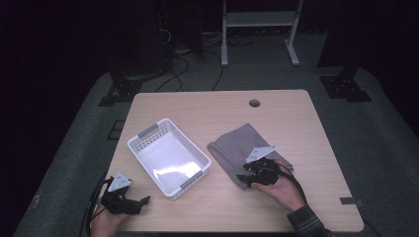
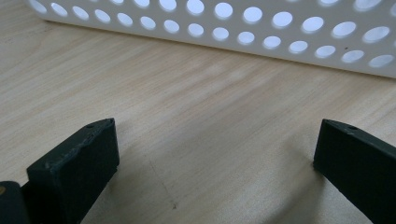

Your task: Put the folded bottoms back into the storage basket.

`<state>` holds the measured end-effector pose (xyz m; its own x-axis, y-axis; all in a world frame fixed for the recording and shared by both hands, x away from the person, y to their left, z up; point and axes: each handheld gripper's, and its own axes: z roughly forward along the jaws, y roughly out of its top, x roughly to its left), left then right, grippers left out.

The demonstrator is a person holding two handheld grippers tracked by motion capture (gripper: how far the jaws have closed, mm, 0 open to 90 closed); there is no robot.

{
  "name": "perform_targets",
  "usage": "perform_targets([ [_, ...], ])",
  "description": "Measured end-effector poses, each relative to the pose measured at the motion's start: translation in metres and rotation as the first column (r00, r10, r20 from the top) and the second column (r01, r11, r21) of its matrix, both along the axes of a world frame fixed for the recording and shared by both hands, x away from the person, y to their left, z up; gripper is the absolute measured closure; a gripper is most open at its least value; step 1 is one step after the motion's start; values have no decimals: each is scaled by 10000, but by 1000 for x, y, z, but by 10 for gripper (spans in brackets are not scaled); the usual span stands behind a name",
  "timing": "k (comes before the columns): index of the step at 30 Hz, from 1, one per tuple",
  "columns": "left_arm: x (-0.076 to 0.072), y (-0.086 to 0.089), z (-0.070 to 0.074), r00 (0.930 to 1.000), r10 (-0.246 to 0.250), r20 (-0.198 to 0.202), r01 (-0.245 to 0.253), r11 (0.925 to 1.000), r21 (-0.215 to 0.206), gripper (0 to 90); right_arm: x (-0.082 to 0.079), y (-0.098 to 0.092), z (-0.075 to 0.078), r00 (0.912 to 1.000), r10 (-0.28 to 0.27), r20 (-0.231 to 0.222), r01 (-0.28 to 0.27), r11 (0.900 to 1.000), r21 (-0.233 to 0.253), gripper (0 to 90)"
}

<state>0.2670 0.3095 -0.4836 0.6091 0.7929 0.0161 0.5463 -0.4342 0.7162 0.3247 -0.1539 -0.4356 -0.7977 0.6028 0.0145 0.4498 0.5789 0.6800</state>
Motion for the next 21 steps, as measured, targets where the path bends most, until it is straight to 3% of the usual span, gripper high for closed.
perform_targets([
  [3,0,0,0,10000,7,1,-7,10000,0,0,4,-4,3,9994,-316,105,315,9995,44,400],
  [4,0,0,0,10000,3,-1,-3,10000,-6,0,8,-7,7,9967,-780,212,778,9969,95,321],
  [6,1,0,0,10000,-2,-8,2,10000,-4,0,11,-9,8,9950,-972,241,970,9953,64,280],
  [9,1,0,0,10000,-2,-9,2,10000,-7,0,23,-13,13,9859,-1659,209,1659,9861,16,132],
  [12,1,0,0,10000,-17,7,17,10000,15,0,31,-15,15,9808,-1931,263,1931,9812,12,100],
  [15,1,0,0,10000,-3,4,3,10000,15,0,49,-15,15,9755,-2194,133,2195,9756,-55,25],
  [21,1,0,0,10000,-5,-21,5,10000,28,0,74,-12,4,9698,-2429,-202,2424,9699,-219,18],
])
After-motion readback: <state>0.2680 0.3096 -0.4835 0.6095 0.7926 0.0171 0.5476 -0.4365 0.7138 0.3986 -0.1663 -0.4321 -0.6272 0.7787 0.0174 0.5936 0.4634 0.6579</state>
